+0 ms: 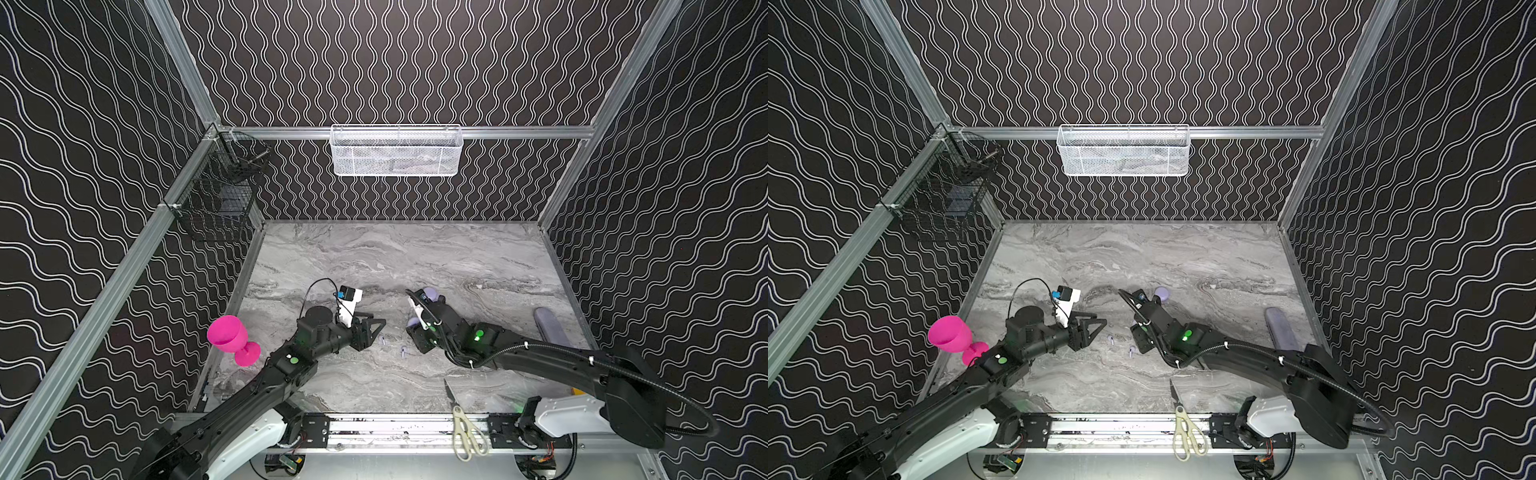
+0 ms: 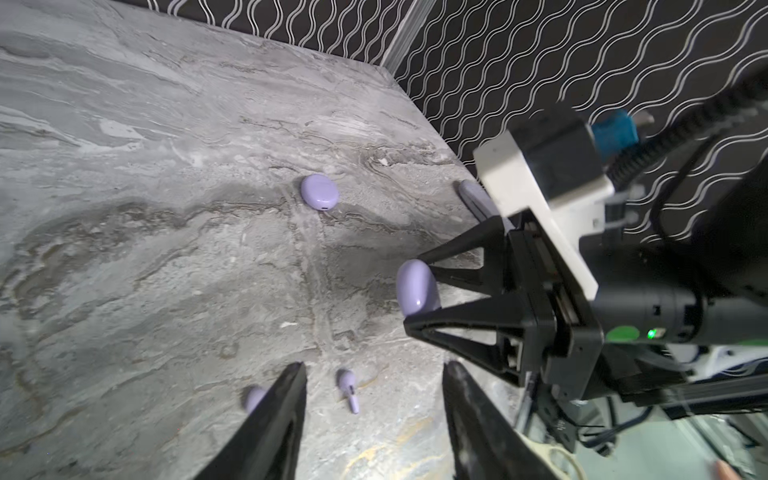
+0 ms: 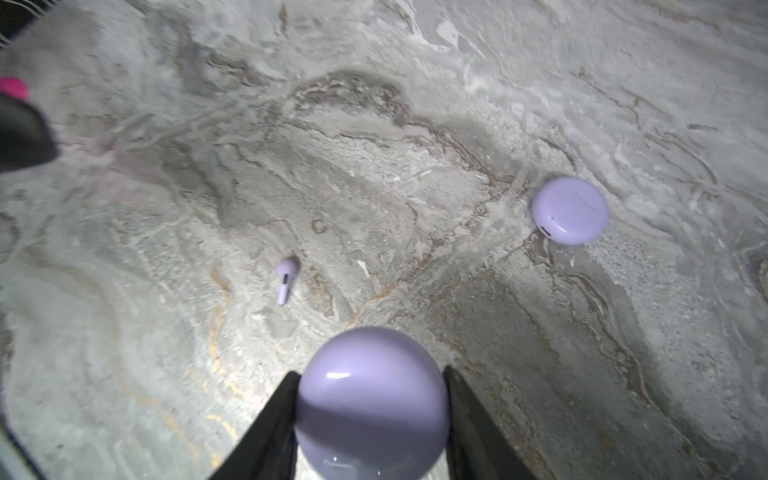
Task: Insert the wireless bluetooth earbuds into the charging case
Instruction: 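Carry the case toward the left gripper while the left gripper reaches toward it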
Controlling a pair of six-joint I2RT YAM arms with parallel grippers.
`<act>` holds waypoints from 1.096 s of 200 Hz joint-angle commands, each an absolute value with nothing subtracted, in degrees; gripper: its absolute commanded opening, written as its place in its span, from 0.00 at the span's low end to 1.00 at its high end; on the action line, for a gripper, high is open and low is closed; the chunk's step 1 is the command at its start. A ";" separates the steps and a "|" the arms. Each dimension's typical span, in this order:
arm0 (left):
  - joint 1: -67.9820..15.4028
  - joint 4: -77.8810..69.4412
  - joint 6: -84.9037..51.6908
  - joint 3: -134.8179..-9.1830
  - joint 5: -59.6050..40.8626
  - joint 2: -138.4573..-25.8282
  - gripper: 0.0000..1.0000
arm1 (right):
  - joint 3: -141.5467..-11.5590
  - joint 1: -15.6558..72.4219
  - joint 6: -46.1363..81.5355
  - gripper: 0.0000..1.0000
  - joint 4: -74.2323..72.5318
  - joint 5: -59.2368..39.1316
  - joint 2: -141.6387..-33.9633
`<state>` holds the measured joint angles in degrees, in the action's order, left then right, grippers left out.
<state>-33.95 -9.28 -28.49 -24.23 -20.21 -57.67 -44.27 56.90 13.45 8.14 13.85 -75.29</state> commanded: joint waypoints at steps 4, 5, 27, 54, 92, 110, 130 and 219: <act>-34.02 -3.02 -29.92 -27.83 -23.50 -58.60 0.57 | -42.26 57.80 11.32 0.40 2.25 13.36 -71.86; -34.06 -2.87 -29.90 -27.98 -23.61 -58.66 0.57 | -42.18 57.86 11.29 0.40 2.22 13.36 -71.75; -34.01 0.45 -29.88 -31.04 -25.83 -59.45 0.58 | -40.97 58.51 10.40 0.40 1.33 12.93 -69.61; -34.01 4.81 -28.73 -35.36 -29.66 -62.15 0.59 | -39.84 59.54 9.42 0.40 0.21 12.99 -67.76; -34.02 6.77 -28.03 -39.16 -35.93 -66.27 0.60 | -39.29 60.27 8.29 0.40 -0.35 13.63 -65.77; -34.01 6.13 -28.67 -39.67 -38.20 -67.59 0.60 | -39.51 60.55 7.83 0.40 -0.37 13.71 -65.43; -34.02 4.57 -29.84 -39.96 -40.06 -68.62 0.59 | -40.05 60.90 7.39 0.40 -0.18 13.80 -65.70; -34.01 1.17 -31.06 -40.26 -42.94 -72.55 0.58 | -43.57 62.79 6.50 0.40 -0.09 13.71 -68.34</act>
<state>-34.00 4.71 -30.20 -40.16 -41.80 -71.90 -42.41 62.22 6.94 2.26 13.21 -67.68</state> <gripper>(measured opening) 0.584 0.501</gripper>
